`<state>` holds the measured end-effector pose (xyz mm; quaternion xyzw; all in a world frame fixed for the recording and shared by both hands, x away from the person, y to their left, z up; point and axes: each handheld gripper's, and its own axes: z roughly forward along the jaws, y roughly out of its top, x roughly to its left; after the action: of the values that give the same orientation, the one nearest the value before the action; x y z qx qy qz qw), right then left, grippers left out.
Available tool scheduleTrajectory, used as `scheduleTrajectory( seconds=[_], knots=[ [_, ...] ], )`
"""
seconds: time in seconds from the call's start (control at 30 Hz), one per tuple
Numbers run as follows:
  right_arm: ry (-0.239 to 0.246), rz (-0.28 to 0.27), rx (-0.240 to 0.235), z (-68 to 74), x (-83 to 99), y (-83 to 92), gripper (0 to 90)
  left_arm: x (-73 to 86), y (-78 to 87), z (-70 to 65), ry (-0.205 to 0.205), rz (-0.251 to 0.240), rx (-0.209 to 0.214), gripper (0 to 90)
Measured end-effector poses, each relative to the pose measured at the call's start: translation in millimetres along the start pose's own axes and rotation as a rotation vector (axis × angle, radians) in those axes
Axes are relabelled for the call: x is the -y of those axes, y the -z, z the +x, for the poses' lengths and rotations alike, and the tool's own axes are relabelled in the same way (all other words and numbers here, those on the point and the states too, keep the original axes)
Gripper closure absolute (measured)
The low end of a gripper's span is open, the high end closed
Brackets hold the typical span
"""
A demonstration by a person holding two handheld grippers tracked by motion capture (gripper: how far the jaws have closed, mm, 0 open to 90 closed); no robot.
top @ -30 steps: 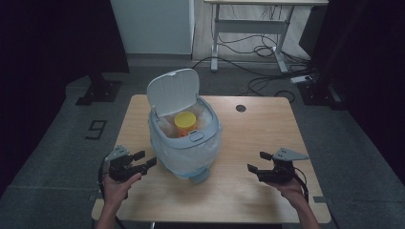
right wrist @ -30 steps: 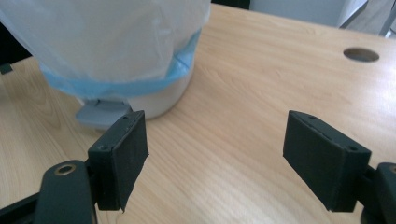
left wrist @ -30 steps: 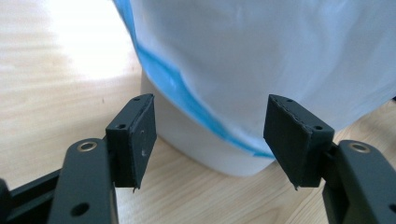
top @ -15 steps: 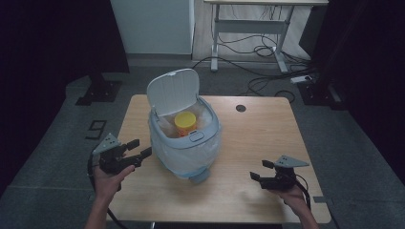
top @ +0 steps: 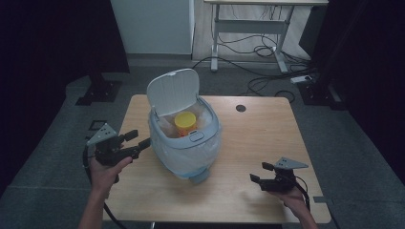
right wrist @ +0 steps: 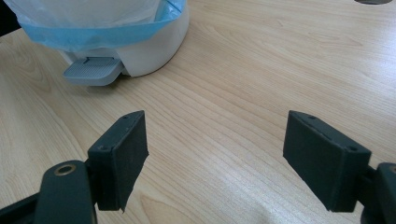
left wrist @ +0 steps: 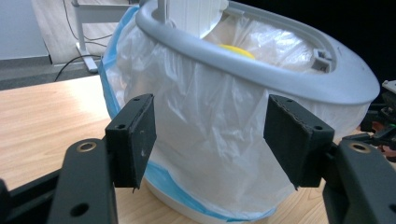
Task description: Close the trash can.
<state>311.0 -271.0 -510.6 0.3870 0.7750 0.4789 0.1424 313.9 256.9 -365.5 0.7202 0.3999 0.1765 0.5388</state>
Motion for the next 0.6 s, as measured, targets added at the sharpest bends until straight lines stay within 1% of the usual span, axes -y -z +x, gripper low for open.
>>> scheduleTrajectory(
  seconds=[0.3,0.47,0.6],
  knots=[
    [-0.013,0.011,0.001,-1.6,3.9,-1.3,21.3,-11.3,-3.5,2.0,0.000,-0.010,0.005,34.3],
    [-0.019,0.015,0.002,-2.6,5.2,-1.8,21.3,-23.1,-7.2,2.0,-0.014,-0.011,0.008,34.3],
    [-0.020,0.019,0.001,-2.1,5.8,-2.2,21.3,-31.6,-11.9,3.6,-0.012,-0.008,0.015,34.2]
  ],
)
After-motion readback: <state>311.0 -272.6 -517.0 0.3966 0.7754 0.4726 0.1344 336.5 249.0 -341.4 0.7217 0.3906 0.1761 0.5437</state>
